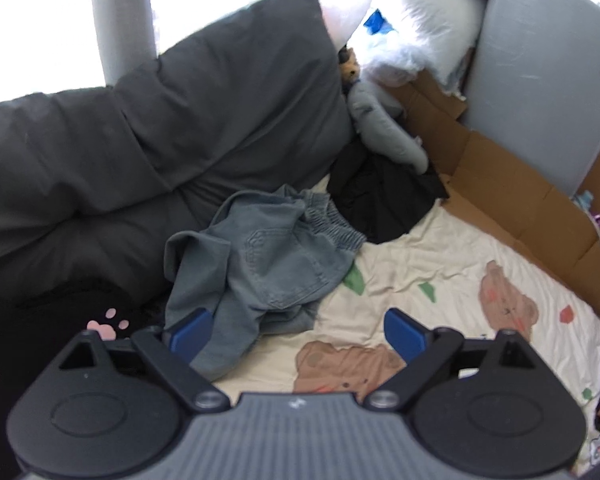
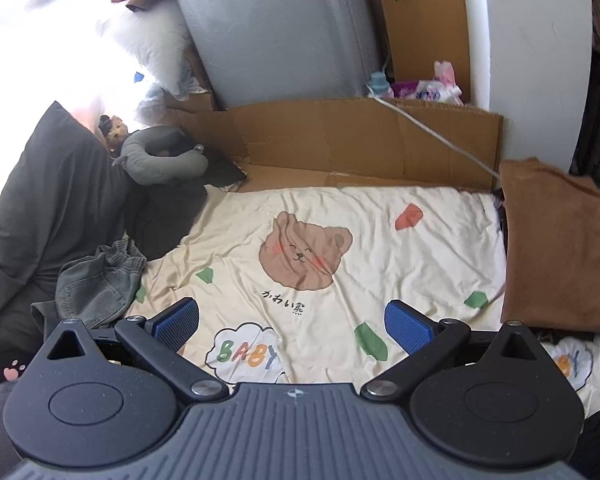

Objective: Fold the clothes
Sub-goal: 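Move the left tool toward the light-blue jeans and grasp a leg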

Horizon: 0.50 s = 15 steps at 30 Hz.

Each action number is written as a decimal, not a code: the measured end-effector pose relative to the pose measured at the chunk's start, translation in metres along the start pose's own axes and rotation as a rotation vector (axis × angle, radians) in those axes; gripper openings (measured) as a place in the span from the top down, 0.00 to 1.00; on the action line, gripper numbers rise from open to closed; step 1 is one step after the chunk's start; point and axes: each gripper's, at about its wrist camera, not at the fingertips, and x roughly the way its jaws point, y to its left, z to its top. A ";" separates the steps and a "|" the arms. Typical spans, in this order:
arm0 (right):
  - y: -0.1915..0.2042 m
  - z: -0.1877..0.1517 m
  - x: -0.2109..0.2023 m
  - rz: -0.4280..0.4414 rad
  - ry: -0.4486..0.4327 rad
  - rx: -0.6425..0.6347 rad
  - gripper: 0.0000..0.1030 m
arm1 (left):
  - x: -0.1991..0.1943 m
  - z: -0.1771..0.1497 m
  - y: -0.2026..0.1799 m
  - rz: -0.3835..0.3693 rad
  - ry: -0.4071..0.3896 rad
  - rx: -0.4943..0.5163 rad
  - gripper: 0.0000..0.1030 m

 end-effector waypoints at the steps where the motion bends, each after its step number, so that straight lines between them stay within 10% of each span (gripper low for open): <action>1: -0.002 -0.004 0.007 0.006 0.005 0.006 0.02 | 0.010 0.000 0.004 0.004 0.012 -0.004 0.08; 15: -0.010 -0.056 0.098 0.053 0.108 0.084 0.09 | 0.149 -0.020 0.024 -0.034 0.151 0.081 0.19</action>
